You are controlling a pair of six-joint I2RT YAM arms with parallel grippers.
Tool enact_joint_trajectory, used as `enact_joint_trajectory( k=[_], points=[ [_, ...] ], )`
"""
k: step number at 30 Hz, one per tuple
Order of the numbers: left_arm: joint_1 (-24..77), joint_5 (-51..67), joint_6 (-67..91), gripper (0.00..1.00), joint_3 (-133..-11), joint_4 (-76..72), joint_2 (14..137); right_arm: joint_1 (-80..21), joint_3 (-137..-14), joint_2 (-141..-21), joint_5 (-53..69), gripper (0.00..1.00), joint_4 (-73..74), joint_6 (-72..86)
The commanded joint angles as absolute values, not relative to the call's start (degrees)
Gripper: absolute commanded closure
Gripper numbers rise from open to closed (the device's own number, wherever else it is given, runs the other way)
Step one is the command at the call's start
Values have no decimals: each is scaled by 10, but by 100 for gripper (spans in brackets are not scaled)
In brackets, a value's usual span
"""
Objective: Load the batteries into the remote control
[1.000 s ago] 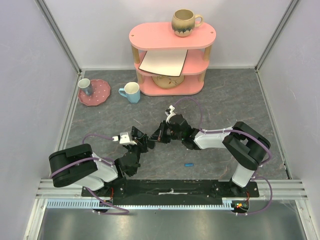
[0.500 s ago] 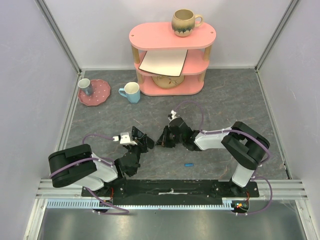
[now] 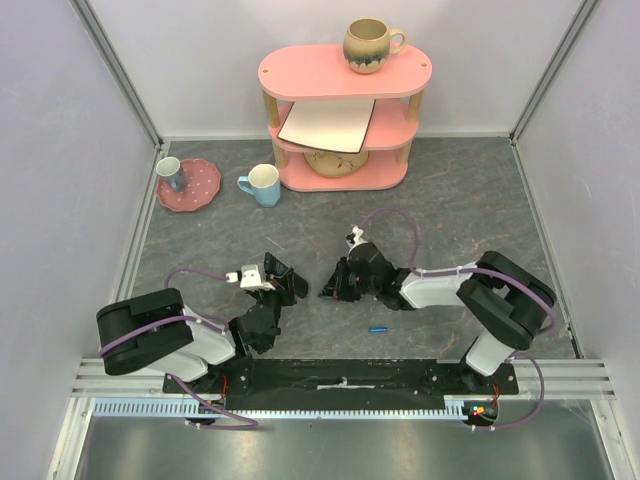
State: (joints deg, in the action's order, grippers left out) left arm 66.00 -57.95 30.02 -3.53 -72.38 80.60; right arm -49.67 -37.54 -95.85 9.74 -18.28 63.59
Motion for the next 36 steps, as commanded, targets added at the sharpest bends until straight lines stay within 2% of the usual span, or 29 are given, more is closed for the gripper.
enact_joint_trajectory(
  k=[1,2,5,6,11,15,36],
  points=[
    [664,-594,301,98,-34,-698,809,-490,-354,-909,92,85,-303,662],
    [664,-593,302,98,-34,-699,809,-487,-348,-910,97,85,-356,672],
    [664,-592,305,98,-35,-699,810,-484,-343,-925,127,98,-436,703],
    [664,-592,307,98,-35,-699,812,-484,-343,-931,136,100,-457,710],
    [664,-591,307,98,-36,-701,815,-483,-366,-972,159,100,-487,737],
    [664,-591,307,98,-35,-703,816,-483,-392,-988,166,100,-455,731],
    [664,-587,298,98,-37,-722,828,-488,-404,-1012,176,100,-409,720]
  ],
)
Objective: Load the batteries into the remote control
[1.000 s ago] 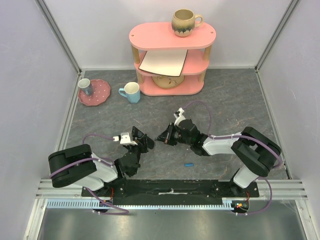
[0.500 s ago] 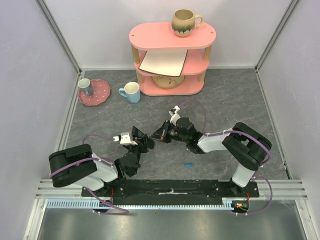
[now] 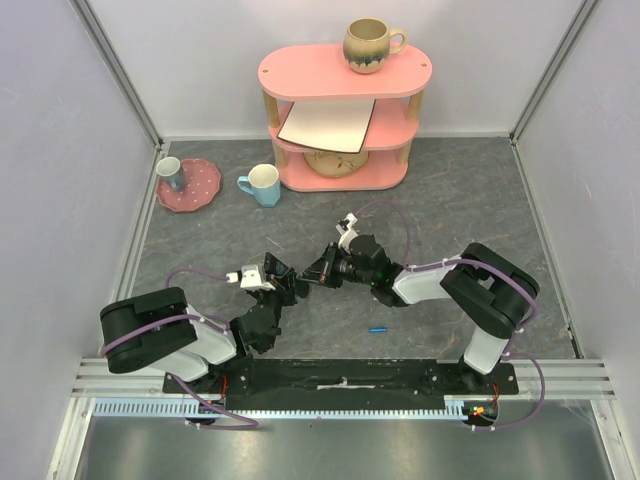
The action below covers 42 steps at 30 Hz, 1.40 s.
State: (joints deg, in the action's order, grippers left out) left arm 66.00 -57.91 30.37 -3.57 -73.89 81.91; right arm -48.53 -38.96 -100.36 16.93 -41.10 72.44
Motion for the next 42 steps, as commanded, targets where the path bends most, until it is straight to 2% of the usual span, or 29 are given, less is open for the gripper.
enact_joint_trajectory(
  k=[1,23,29,42],
  points=[
    [664,-586,296,98,-38,-722,828,-489,-405,-1012,176,100,-408,719],
    [664,-583,293,98,-36,-722,825,-494,-410,-1017,176,100,-426,726],
    [664,-579,292,98,-37,-724,827,-495,-417,-1030,178,100,-400,717],
    [664,-577,279,98,-39,-743,835,-504,-458,-1057,174,100,-229,658]
  ],
)
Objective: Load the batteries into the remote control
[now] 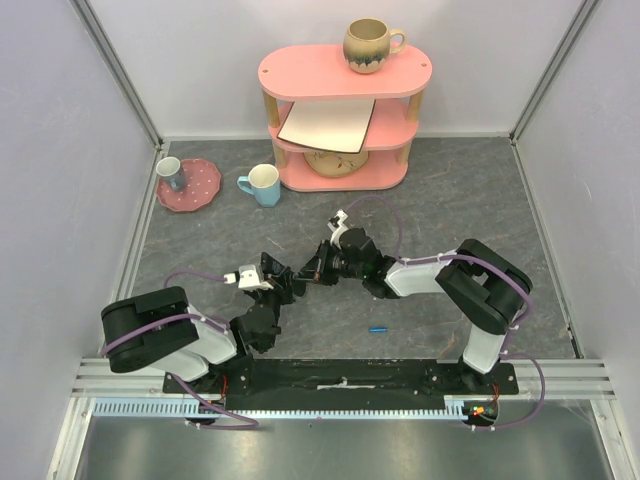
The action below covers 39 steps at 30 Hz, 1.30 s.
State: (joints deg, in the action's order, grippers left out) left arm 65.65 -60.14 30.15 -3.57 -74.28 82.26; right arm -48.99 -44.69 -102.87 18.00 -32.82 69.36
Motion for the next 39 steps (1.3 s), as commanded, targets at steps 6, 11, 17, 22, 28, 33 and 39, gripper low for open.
enact_joint_trajectory(
  k=[6,11,17,22,28,33,39],
  points=[
    [664,-580,276,98,-38,-744,831,-505,-463,-1058,160,100,-172,634],
    [664,-581,265,98,-39,-745,827,-504,-453,-1057,163,100,-163,627],
    [664,-584,265,98,-39,-744,827,-504,-439,-1056,158,100,-155,622],
    [664,-585,260,98,-39,-745,826,-504,-440,-1054,154,100,-137,613],
    [664,-591,258,98,-36,-744,823,-504,-431,-1049,149,100,-130,610],
    [664,-592,258,98,-36,-743,820,-501,-421,-1047,145,100,-127,610],
    [664,-590,260,98,-37,-743,822,-498,-410,-1025,134,100,-136,605]
  ],
)
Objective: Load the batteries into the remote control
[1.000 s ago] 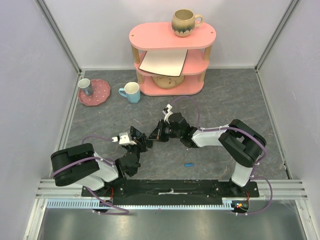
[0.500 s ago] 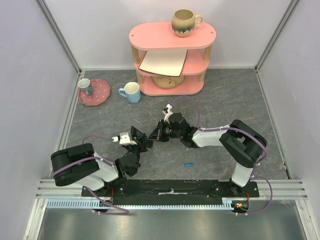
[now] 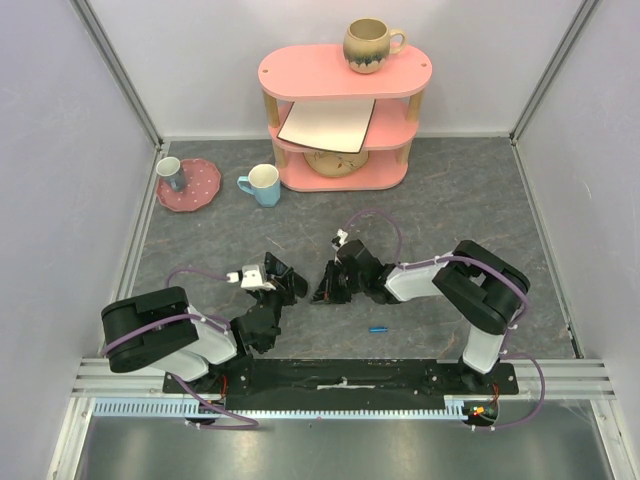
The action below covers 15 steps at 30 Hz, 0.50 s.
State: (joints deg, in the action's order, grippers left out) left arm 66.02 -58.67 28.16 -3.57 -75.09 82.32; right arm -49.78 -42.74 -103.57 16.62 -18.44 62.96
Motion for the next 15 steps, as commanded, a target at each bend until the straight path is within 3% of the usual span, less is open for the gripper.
enact_joint_trajectory(
  k=[1,5,8,12,15],
  points=[
    [664,-589,262,98,-37,-743,821,-498,-407,-1006,126,100,-138,601],
    [663,-574,276,98,-30,-734,807,-497,-398,-948,75,99,-119,563],
    [663,-564,314,98,-26,-700,792,-497,-394,-908,49,79,-110,530],
    [663,-563,386,98,-10,-691,785,-497,-371,-864,42,40,-135,495],
    [662,-570,418,98,2,-719,792,-497,-342,-848,41,25,-166,480]
  ],
)
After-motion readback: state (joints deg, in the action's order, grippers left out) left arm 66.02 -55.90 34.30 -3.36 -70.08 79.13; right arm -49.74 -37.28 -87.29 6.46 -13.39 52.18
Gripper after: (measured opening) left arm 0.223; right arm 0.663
